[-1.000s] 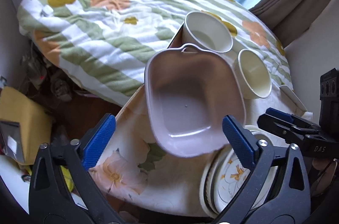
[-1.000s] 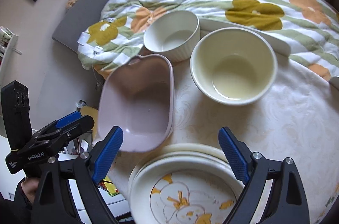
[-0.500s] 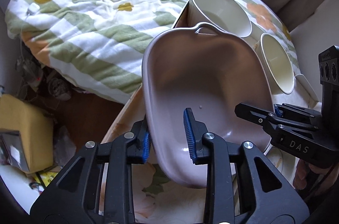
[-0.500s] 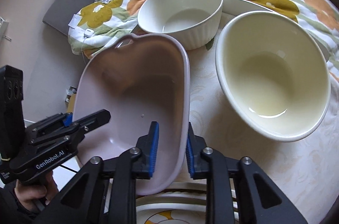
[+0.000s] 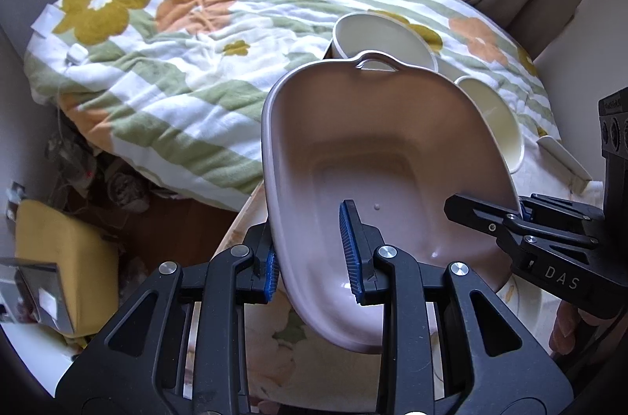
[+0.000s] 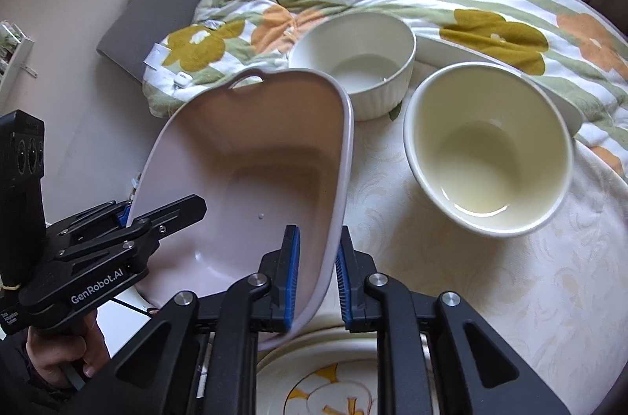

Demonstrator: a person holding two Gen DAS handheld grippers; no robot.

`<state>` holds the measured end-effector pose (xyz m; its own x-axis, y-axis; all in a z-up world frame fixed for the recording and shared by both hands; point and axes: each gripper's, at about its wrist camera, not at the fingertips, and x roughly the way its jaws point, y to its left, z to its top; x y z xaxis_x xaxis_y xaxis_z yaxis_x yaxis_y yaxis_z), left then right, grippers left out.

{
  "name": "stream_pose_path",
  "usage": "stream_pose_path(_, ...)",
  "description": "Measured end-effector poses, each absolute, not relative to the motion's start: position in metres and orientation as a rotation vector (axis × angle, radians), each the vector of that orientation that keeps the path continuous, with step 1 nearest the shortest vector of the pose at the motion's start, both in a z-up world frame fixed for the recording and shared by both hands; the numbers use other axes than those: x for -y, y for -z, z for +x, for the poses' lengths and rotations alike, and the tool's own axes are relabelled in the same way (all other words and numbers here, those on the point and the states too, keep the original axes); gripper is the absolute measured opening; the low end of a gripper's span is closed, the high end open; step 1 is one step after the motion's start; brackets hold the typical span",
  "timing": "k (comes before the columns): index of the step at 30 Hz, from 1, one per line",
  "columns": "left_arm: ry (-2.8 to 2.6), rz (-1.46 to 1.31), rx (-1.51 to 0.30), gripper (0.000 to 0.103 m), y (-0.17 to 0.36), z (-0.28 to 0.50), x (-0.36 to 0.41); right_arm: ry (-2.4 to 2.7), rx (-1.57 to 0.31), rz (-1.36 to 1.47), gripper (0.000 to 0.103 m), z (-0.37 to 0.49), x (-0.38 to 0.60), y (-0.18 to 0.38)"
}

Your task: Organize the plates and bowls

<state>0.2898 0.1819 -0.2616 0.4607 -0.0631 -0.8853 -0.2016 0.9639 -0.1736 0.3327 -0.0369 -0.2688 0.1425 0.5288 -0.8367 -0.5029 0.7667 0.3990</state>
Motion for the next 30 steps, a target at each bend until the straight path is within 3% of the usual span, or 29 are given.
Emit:
stream_pose_path(8,-0.026,-0.192,-1.015,0.025,0.203,0.253,-0.115,-0.711,-1.110,0.055,0.016,0.284,0.104,0.217)
stream_pose_path(15,0.120,-0.140,-0.981,0.025,0.178,0.219,-0.011,-0.575,-1.054,0.127,0.016,0.229,0.206,0.195)
stream_pose_path(22,0.303,-0.087,-1.010,0.025,0.188,0.205,0.102,-0.381,-1.050,0.182,0.016,0.184,0.306,0.199)
stream_pose_path(30,0.444,-0.061,-1.111,0.025,0.246,0.206,0.196,-0.230,-1.104,0.233,0.016,0.177,0.376,0.239)
